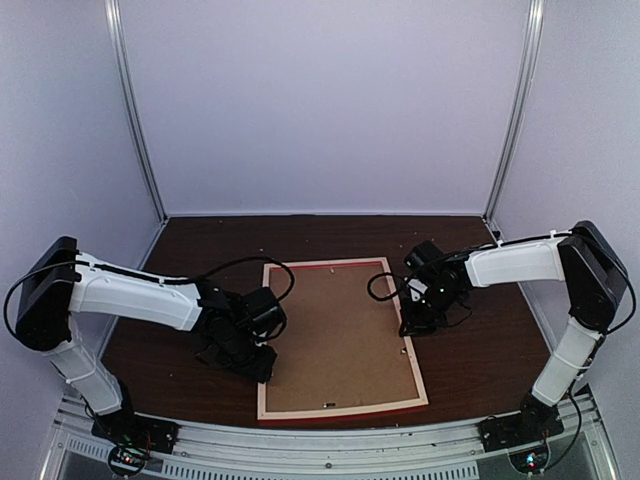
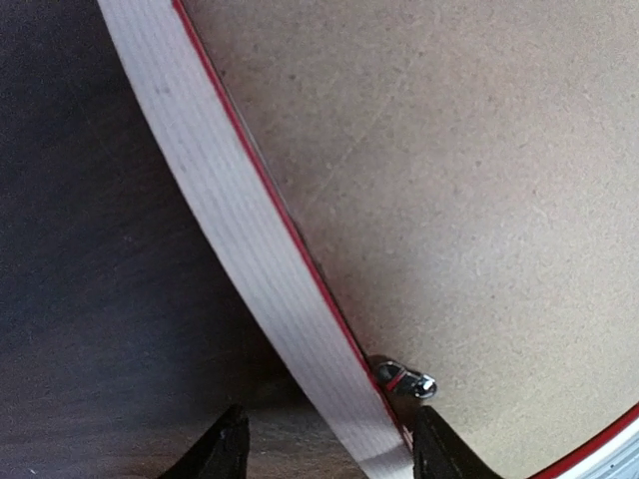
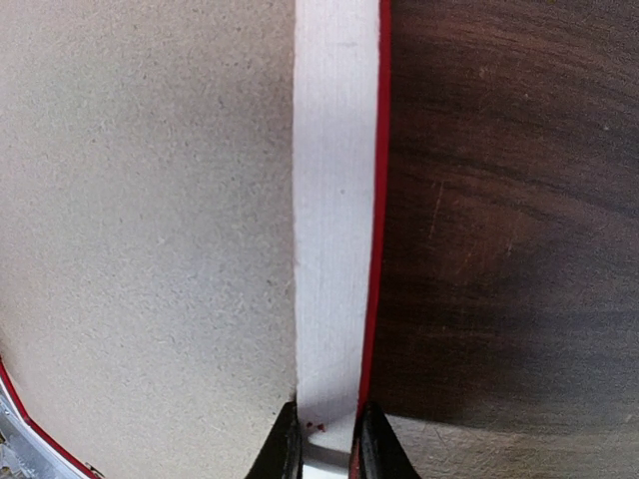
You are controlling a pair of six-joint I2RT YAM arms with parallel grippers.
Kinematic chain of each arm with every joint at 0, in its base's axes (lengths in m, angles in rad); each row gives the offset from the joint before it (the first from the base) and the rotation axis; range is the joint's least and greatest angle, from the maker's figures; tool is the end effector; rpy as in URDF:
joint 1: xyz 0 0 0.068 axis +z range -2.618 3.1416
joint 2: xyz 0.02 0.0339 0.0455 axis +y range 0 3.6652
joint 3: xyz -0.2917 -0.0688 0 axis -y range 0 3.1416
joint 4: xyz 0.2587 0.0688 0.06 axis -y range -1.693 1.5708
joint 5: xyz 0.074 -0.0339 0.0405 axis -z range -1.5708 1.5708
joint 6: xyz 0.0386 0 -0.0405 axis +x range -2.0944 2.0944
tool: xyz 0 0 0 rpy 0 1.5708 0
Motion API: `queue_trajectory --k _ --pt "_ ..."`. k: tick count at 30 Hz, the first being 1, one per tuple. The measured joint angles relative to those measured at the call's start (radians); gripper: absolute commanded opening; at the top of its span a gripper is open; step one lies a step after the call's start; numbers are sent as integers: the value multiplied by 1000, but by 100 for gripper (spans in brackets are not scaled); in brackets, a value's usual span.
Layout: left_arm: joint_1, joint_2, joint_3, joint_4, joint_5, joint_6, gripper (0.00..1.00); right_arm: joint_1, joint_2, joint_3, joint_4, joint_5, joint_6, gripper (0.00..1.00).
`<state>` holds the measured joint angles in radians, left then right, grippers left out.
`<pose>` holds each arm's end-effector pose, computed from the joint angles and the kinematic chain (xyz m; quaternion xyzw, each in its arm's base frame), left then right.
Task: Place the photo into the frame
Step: Press the fastener onto the backboard.
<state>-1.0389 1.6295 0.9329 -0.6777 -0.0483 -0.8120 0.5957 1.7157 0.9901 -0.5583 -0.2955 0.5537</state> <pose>0.1517 -0.2542 0.1743 0.1103 0.9888 -0.0639 0.0782 0.2643 0.1927 0.1690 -0.0416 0.9783 0.1992 0.0395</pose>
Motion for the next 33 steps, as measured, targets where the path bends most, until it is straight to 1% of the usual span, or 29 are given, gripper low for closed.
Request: queue_trajectory --k 5,11,20,33 --pt "-24 27 27 -15 0 -46 50 0 -1 -2 2 -1 0 4" --pt "-30 32 35 -31 -27 -80 47 -1 -3 -8 9 -2 0 5" --pt "-30 35 45 -49 -88 -109 47 -3 -9 -19 28 -6 4 5" --pt "-30 90 102 -76 -154 -111 47 -7 -9 -19 34 -12 3 5"
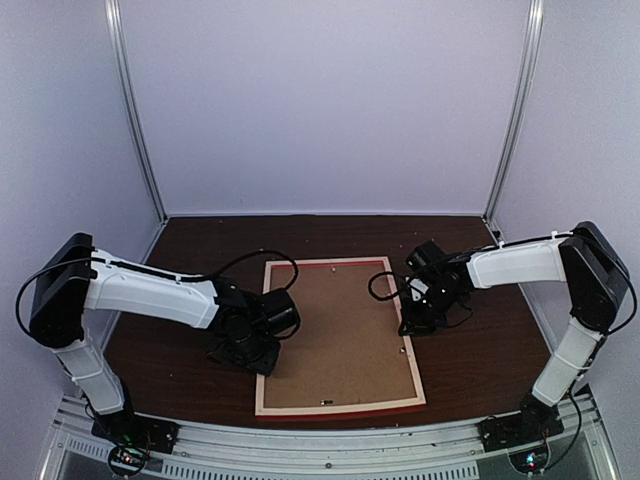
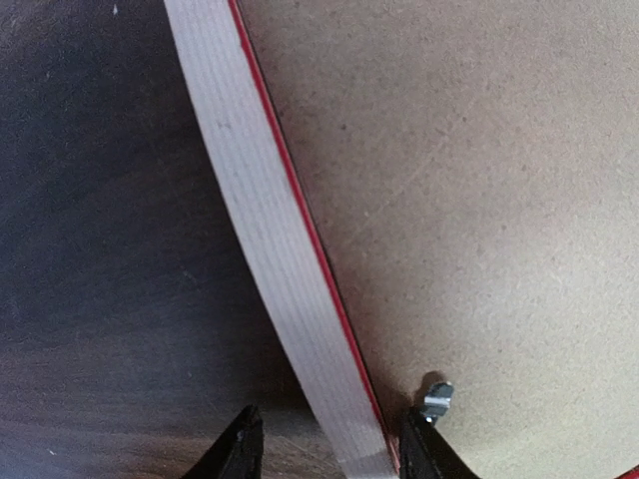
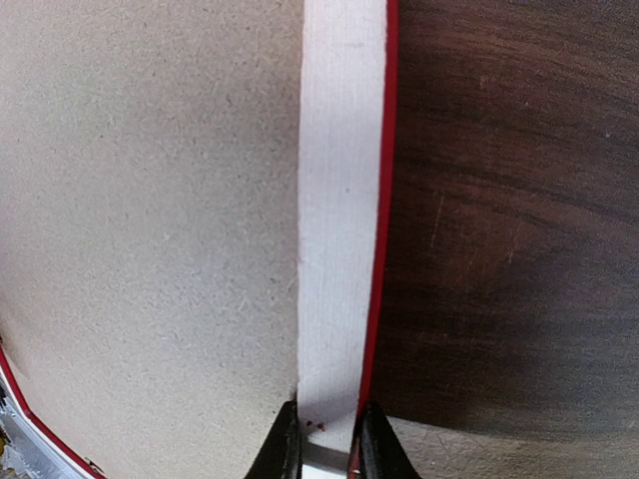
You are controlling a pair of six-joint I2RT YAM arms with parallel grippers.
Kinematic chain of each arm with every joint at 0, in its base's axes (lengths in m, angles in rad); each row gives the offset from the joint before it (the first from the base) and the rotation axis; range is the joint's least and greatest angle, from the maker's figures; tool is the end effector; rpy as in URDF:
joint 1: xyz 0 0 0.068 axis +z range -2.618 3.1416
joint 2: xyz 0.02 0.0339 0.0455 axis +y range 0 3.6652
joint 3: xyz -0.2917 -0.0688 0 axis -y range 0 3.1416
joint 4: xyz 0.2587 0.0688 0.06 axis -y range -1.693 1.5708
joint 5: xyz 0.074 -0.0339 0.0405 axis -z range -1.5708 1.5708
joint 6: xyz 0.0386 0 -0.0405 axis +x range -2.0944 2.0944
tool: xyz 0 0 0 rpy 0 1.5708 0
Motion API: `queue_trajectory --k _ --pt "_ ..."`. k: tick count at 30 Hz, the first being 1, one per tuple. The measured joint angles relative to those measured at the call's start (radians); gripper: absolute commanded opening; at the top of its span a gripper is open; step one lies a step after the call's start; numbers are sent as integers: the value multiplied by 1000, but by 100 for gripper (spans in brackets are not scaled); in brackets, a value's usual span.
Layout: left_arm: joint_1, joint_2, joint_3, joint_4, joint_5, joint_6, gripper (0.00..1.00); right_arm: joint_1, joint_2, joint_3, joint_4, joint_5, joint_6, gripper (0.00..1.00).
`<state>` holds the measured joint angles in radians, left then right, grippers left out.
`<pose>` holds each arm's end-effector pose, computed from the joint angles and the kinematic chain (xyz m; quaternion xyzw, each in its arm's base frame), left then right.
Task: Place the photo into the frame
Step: Press the fastener onto the backboard.
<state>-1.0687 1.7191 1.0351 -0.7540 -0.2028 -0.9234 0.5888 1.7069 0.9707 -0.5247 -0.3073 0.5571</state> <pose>0.1591 -0.2735 0.1742 0.0654 0.9905 -0.0005 0.1207 0.2641 0.1904 0.1677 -0.0391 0.9759 0.2097 0.0462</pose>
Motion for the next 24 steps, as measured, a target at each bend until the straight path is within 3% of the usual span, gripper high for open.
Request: queue_trajectory --k 12,24 --pt "11 27 27 45 2 58 53 0 0 -1 1 -2 0 5" --pt "14 0 -21 119 38 61 52 -1 0 -2 3 -3 0 5"
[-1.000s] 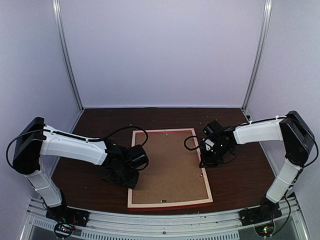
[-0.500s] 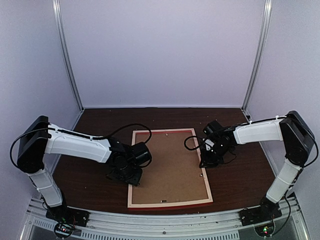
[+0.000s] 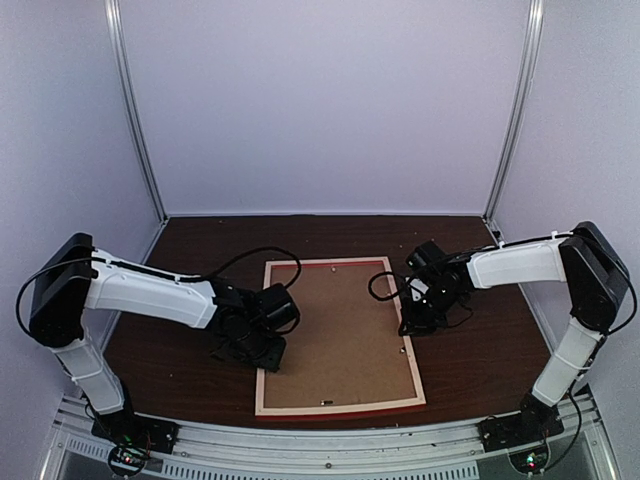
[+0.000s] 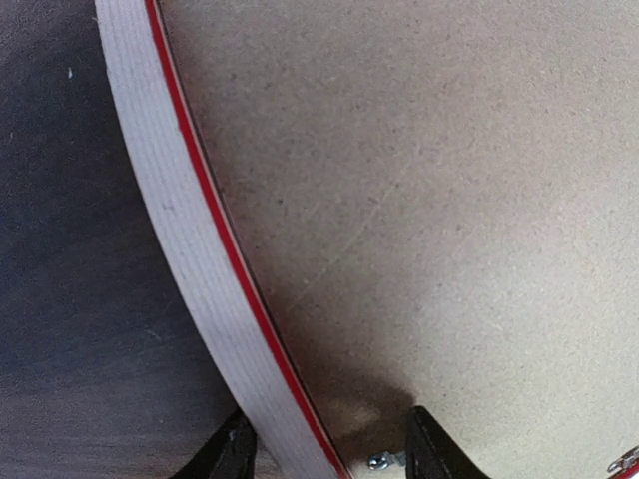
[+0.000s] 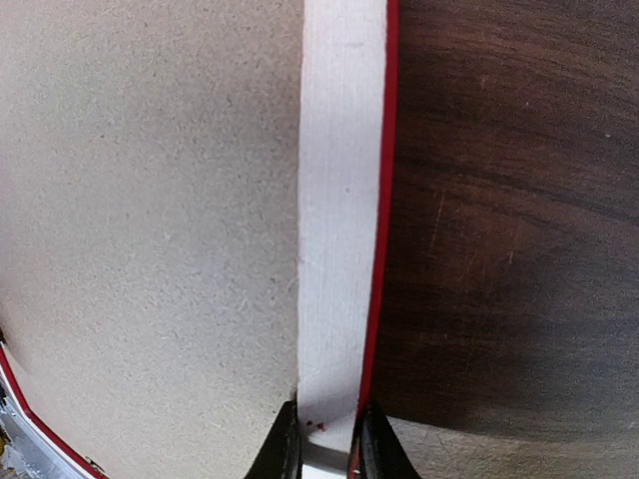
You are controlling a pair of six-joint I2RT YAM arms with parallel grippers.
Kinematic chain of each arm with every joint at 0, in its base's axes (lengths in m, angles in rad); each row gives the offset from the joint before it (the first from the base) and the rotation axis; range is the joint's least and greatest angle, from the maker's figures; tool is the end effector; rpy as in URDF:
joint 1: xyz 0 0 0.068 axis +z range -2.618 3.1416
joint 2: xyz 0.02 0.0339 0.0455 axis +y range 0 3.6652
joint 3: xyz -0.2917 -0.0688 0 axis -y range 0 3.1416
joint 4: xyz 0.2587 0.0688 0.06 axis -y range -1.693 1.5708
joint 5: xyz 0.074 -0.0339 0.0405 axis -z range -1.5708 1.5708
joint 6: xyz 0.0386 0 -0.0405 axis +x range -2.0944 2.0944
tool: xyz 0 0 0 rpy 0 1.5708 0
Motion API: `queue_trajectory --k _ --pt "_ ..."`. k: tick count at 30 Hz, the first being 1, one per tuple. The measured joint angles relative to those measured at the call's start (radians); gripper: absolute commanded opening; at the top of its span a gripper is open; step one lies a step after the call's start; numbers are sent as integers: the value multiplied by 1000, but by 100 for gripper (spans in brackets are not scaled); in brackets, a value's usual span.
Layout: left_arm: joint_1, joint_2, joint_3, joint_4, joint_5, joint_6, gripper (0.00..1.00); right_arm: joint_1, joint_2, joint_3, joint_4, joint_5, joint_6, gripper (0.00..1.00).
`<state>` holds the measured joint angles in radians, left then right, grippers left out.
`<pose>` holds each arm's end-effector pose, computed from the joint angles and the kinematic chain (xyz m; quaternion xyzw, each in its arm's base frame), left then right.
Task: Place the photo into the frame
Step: Press the fastener onto the backboard.
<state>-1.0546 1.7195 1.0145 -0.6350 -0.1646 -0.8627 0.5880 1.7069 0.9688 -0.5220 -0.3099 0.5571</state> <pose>0.1658 -0.2793 0.1709 0.0854 0.9863 -0.0470 0.1328 0.2640 0.1902 0.1674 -0.0390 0.9756 0.2110 0.0459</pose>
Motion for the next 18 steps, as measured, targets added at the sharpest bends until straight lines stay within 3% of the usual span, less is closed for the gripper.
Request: queue_trajectory --k 12,18 --pt "-21 -40 -52 33 34 -10 56 0 0 0 0 0 0 5" --pt "-23 -51 -64 32 50 -18 49 0 0 0 1 -1 0 5"
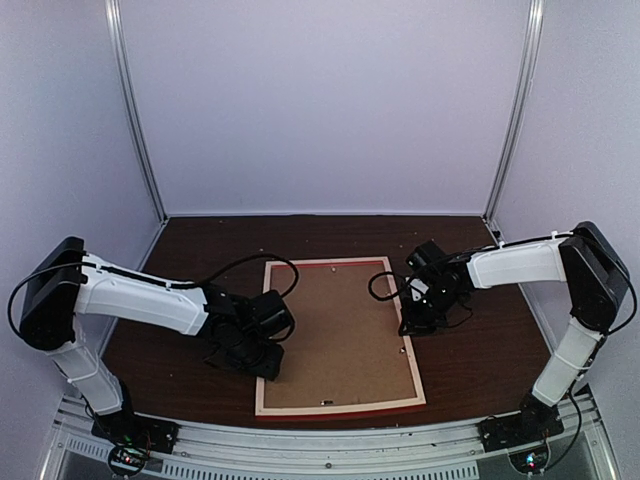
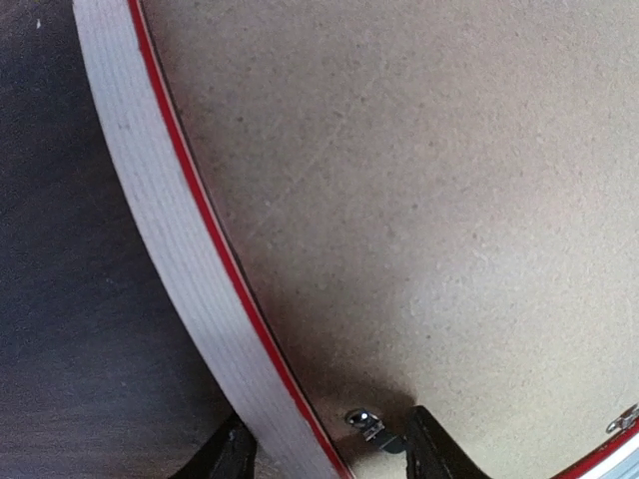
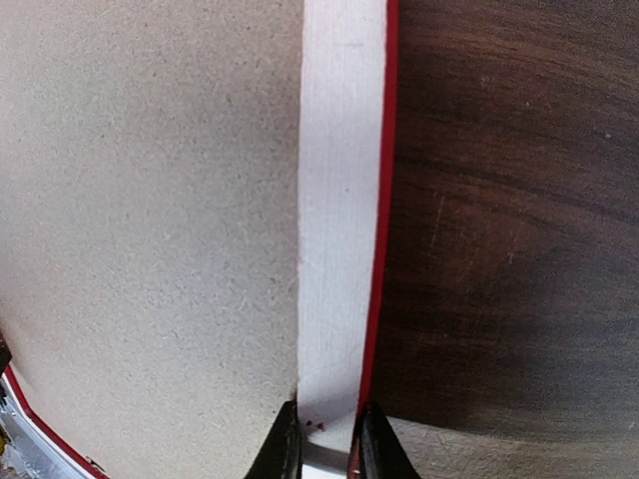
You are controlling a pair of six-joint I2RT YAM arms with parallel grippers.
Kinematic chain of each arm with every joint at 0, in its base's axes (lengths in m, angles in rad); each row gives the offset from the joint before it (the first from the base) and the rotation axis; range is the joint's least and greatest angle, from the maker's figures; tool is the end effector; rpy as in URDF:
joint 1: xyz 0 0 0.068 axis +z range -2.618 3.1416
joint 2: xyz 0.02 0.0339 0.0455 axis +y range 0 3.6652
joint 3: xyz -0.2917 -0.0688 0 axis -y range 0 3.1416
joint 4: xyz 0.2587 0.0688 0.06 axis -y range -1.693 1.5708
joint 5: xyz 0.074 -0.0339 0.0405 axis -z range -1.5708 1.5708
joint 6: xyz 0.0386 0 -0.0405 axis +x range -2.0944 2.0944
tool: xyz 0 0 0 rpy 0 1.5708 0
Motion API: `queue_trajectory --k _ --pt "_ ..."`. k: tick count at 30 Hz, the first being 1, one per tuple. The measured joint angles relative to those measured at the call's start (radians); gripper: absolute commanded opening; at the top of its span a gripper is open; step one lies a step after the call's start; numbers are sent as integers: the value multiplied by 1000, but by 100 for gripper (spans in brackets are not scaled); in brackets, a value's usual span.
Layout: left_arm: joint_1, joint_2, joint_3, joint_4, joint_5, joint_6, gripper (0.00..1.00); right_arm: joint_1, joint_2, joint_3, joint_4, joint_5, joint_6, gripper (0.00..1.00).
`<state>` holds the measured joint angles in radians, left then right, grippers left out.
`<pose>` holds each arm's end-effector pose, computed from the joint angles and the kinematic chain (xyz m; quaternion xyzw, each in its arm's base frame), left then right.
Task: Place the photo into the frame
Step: Press the fastener onto the backboard.
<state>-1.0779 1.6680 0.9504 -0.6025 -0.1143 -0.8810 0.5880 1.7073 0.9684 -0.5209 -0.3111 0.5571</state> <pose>0.1508 -0.2715 0.1701 0.0903 0.9864 -0.0720 0.1166 0.2641 0.1902 0.1672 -0.0391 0.9755 0.2115 0.0457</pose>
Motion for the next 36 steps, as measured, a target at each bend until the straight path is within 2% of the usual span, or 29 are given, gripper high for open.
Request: queue_trajectory --k 24,26,30,36 --pt "-3 -40 -48 13 6 -48 31 -2 -13 -24 29 -4 4 5" --pt "-3 -47 -56 22 7 -53 32 -2 -14 -25 31 -4 5 5" --pt "-3 -56 -66 31 14 -54 39 -2 -14 -25 31 -5 6 5" --pt "1 -67 -75 26 26 -55 39 -2 -14 -26 32 -5 7 5"
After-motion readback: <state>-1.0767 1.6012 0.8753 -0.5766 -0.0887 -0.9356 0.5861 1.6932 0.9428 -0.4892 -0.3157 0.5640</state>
